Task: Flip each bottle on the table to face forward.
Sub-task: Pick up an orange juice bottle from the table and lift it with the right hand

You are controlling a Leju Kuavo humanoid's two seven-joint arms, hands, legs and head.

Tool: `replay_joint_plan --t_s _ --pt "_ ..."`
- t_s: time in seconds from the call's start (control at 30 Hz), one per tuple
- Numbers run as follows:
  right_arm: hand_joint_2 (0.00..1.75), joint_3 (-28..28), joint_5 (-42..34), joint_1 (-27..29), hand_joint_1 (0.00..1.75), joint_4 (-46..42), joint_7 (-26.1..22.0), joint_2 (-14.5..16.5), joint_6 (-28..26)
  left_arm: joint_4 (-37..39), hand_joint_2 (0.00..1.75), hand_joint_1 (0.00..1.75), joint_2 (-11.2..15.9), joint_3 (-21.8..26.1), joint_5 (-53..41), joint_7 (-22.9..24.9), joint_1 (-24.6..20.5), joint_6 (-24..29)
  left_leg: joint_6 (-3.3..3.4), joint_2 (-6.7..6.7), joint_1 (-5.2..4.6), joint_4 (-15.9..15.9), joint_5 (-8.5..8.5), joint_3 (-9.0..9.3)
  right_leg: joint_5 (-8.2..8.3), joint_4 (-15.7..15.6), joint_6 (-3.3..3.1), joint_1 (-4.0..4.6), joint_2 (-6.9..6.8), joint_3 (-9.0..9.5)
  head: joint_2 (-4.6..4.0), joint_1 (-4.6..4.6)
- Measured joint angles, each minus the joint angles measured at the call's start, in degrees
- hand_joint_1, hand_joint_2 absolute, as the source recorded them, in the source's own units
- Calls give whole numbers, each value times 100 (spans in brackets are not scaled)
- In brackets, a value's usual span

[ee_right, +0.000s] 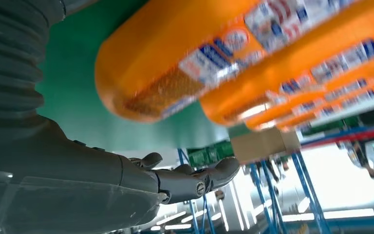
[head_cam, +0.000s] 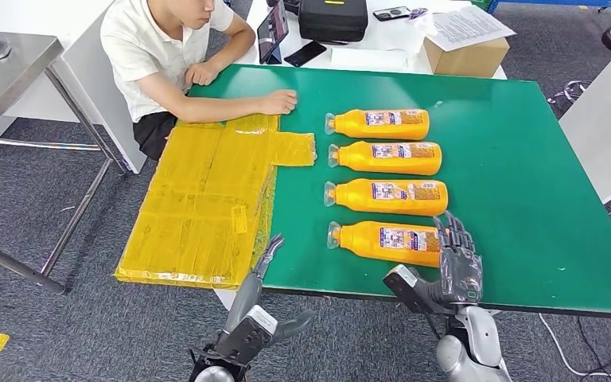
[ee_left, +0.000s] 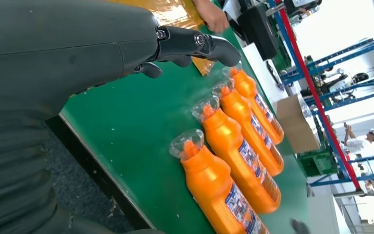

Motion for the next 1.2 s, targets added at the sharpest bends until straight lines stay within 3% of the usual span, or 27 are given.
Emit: replay_joint_plan --t_s 0.4,0.63,0.97,1.0,1.1,1.13,1.2 --pt "175 144 596 -569 0 784 820 -178 674 -34 175 0 -77 44 -140 79 -69 -267 0 -1 0 0 0 1 0 -1 0 -1 0 2 0 2" --pt "175 286 968 -868 0 947 1559 -244 1208 -85 175 0 -103 90 -288 177 -63 -268 0 -1 0 0 0 25 -1 -2 -1 0 -1 21 0 2" --pt "175 381 1056 -920 1 988 1667 -271 1239 -131 175 0 -125 127 -306 191 -55 -267 0 -2 0 0 0 38 -1 -2 0 -1 -1 37 0 2" --pt "175 390 1077 -921 36 990 1679 -273 1245 -131 175 0 -127 132 -308 191 -55 -267 0 -2 0 0 0 39 -1 -2 0 -1 -1 37 0 1" --pt "175 414 1096 -917 166 990 1696 -278 1365 -131 175 0 -129 150 -316 198 -52 -268 0 -1 0 0 0 43 -1 -2 0 0 -1 39 0 1" --pt "175 422 1053 -913 175 990 1671 -284 1453 -131 175 0 -130 156 -320 202 -51 -269 0 -1 0 0 0 44 -1 -2 0 0 0 40 0 2" --pt "175 439 894 -907 175 990 1565 -309 1657 -131 175 0 -131 169 -327 205 -50 -277 0 0 0 0 0 45 -1 -2 0 -1 0 41 0 2"
